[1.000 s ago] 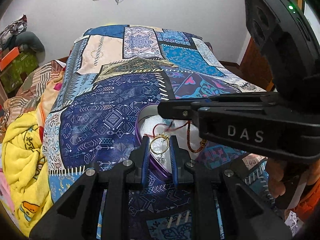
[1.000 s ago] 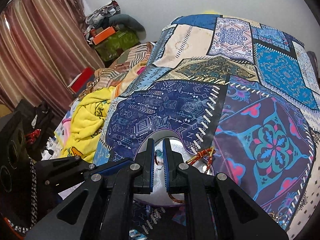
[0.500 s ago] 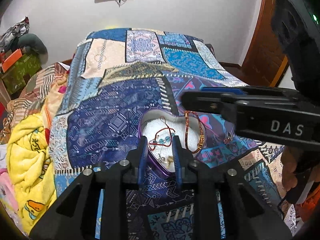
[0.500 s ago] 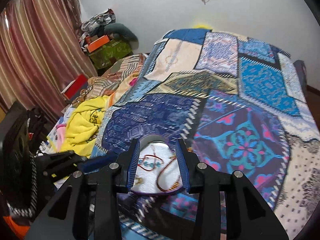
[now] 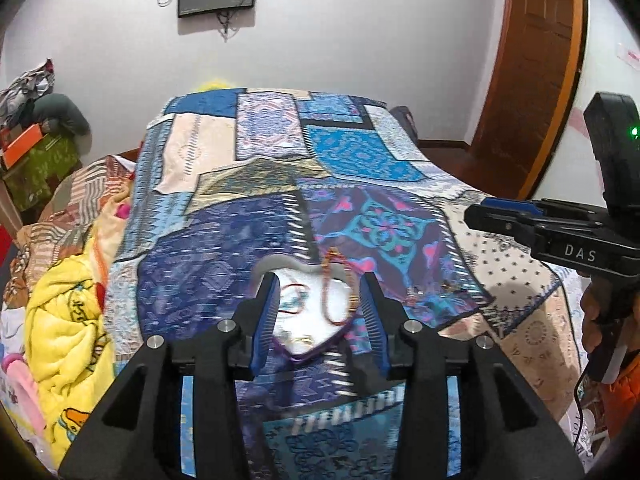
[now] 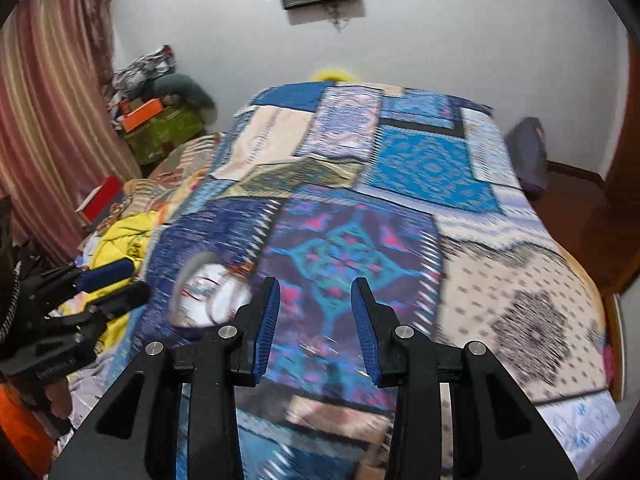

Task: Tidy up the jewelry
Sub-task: 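Drop the gold ring into the heart tin while the right gripper drops the red bracelet there, then move both grippers over the rings lying on the quilt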

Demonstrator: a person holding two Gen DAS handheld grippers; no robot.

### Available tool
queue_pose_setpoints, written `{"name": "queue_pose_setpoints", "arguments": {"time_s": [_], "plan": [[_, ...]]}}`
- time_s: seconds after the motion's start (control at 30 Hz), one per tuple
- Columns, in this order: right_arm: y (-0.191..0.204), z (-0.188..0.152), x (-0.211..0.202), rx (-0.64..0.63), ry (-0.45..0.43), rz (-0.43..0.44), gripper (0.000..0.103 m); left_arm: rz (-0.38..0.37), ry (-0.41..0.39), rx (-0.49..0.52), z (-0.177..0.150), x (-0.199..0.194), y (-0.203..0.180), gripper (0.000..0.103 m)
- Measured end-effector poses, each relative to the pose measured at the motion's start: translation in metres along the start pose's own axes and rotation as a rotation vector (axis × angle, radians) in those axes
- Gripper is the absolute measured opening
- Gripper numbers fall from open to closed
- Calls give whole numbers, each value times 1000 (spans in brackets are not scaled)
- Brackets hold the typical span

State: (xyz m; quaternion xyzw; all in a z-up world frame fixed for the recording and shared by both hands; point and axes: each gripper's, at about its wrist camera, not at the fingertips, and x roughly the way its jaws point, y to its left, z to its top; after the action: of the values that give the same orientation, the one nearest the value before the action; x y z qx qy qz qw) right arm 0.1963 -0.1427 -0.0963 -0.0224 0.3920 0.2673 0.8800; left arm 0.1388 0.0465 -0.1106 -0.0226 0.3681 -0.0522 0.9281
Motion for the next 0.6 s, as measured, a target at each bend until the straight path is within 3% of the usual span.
{"name": "queue_pose_setpoints", "arguments": {"time_s": [0.4, 0.6], "plan": [[-55, -40, -18, 42, 63, -102, 34, -80, 92, 56, -10, 39, -54, 41], [-65, -57, 8, 17, 160, -108, 34, -105, 154, 70, -17, 63, -69, 41]]}}
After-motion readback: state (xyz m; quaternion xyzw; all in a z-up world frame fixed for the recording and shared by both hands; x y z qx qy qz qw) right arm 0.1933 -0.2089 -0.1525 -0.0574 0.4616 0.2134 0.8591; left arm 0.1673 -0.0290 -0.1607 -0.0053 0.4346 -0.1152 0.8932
